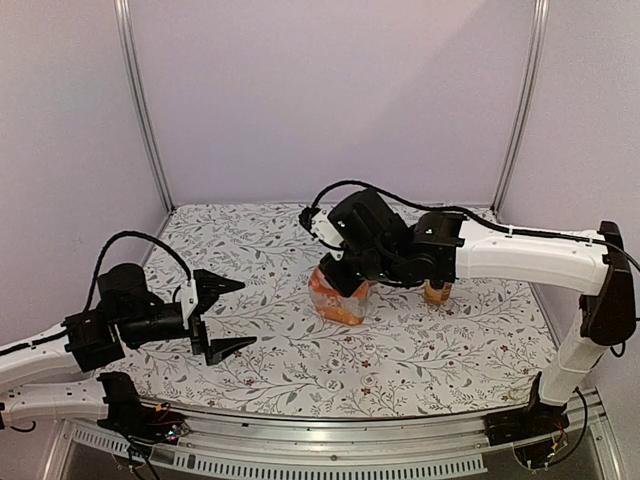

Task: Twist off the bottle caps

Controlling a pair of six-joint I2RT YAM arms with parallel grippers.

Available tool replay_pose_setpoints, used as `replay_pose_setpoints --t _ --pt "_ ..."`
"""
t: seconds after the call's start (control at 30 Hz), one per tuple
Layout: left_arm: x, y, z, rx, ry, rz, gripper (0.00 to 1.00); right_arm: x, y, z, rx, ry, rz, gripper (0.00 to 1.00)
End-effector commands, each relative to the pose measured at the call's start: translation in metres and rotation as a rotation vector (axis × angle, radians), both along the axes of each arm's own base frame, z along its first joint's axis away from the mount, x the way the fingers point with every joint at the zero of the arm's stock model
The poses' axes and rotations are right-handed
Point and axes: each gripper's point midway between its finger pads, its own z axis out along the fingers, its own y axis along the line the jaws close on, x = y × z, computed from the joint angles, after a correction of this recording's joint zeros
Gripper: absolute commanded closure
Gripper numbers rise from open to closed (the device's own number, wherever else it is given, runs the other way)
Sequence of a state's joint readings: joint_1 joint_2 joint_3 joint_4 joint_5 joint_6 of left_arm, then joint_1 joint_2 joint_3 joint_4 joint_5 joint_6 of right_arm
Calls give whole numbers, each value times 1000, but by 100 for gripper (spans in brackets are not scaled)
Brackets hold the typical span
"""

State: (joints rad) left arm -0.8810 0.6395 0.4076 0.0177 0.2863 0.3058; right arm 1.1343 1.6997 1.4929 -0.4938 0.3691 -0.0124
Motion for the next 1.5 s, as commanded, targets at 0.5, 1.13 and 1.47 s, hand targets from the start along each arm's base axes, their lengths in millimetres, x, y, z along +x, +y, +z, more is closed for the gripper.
replay_pose_setpoints --t 0.5,1.13,1.47 --pt "6 11 -33 27 75 63 0 32 -22 -75 -33 114 -99 100" --pt "4 10 -35 32 78 51 0 33 -24 -66 -28 97 -105 31" --pt "4 10 -35 32 78 50 0 35 -25 -44 -3 57 -99 1"
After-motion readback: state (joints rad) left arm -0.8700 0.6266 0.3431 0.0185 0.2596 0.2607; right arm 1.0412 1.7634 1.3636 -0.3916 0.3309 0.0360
